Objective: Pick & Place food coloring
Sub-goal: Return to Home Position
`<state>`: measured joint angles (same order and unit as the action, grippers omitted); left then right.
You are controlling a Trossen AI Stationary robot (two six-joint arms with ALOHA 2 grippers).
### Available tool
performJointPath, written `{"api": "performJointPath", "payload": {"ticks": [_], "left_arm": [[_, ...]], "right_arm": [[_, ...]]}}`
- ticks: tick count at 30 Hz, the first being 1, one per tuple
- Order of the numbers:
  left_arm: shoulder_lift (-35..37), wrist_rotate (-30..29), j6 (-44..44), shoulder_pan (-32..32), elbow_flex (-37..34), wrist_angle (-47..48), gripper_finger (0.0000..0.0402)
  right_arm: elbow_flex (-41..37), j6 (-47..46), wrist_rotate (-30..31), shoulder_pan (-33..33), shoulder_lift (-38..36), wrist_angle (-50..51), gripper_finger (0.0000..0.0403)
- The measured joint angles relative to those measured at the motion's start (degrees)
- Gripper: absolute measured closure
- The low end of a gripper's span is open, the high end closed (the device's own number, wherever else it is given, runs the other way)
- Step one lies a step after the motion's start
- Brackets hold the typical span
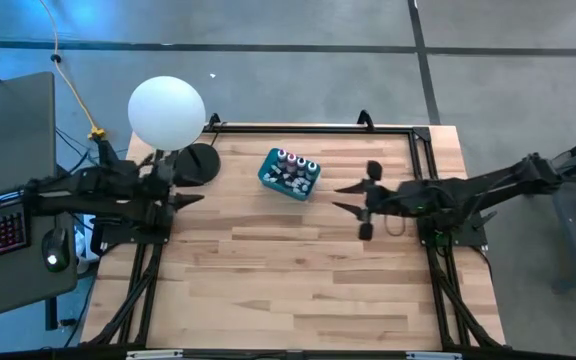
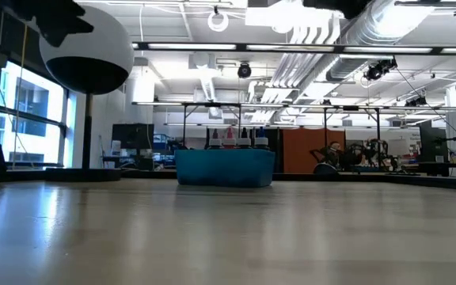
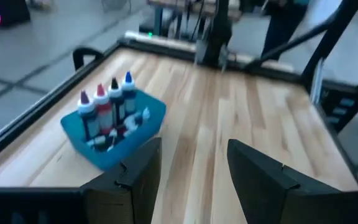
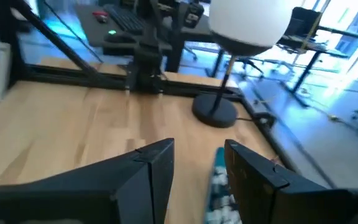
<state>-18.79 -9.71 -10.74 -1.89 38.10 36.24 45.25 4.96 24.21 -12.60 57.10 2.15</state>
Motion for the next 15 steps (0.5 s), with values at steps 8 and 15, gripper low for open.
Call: {"api": "performJointPath", "payload": {"ticks": [8,15], "left_arm": [[14.21,0.02,0.49,0.0,-17.18,-12.04,0.022],[17.95,-0.16,1.93,0.0,-22.32,-13.88,0.022]], "right_arm": [[-24.38,-1.12,-0.86,0.31,-14.74,-20.76,0.0269],[-35.86,-3.42,-2.47,0.31,-24.48,-26.72,0.0269]]}}
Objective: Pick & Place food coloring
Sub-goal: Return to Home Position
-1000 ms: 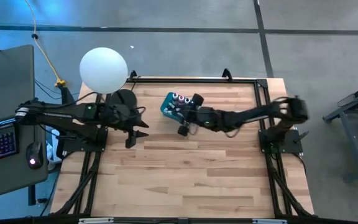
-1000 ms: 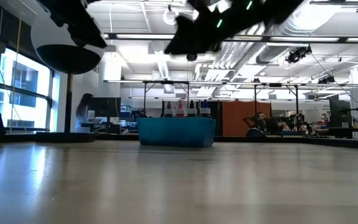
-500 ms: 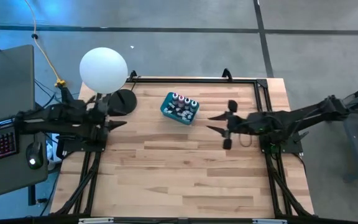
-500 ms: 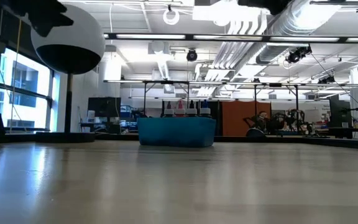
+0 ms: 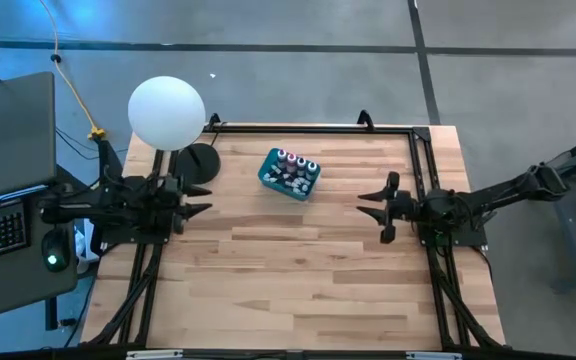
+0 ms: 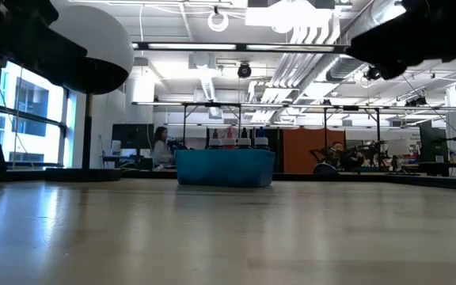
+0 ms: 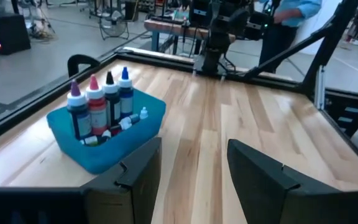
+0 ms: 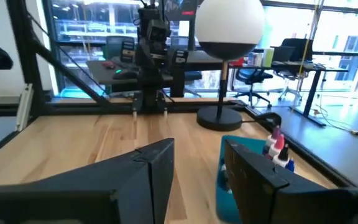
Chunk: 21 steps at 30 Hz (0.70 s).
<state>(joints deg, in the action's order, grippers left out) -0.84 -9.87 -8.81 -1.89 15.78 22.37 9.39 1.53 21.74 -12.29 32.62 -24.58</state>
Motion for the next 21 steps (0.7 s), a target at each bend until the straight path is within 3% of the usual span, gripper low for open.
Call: {"api": "performJointPath", "payload": {"ticks": [8,21], "left_arm": [[0.02,-1.69,0.34,0.0,-5.64,-6.11,0.022],[-0.04,-1.82,1.63,-0.02,-11.52,-15.31,0.022]], "right_arm": [[-6.51,-0.06,-0.3,0.0,-6.6,-2.27,0.0269],[-7.47,-0.32,3.12,0.02,-8.77,3.78,0.0269]]}}
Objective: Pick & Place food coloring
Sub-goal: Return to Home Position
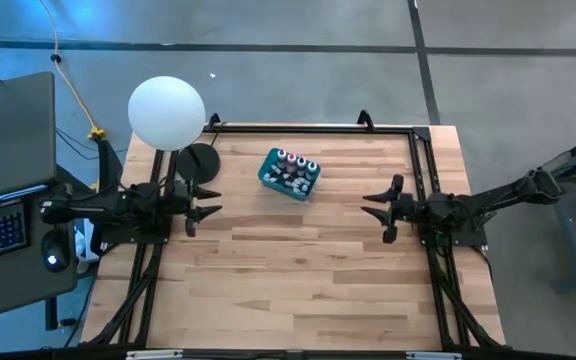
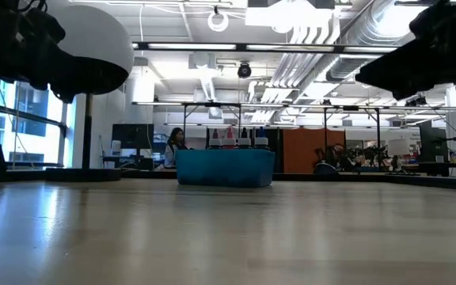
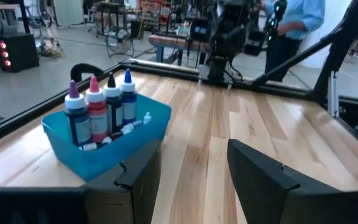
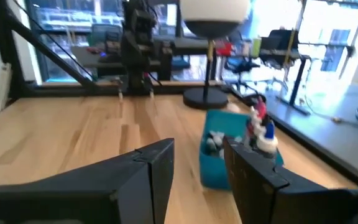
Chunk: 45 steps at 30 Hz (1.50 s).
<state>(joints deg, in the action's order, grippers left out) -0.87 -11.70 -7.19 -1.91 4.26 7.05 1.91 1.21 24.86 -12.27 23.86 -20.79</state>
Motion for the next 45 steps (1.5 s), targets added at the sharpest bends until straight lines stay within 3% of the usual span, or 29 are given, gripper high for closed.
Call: {"api": "performJointPath", "payload": {"ticks": [9,45], "left_arm": [[-1.2,0.63,0.97,0.02,-0.27,-1.28,0.022],[-2.89,1.87,0.99,0.02,-1.49,-4.59,0.022]], "right_arm": [[0.0,-4.26,-3.28,0.0,0.04,1.56,0.0269],[0.02,-1.15,-0.17,0.0,0.17,8.1,0.0269]]}}
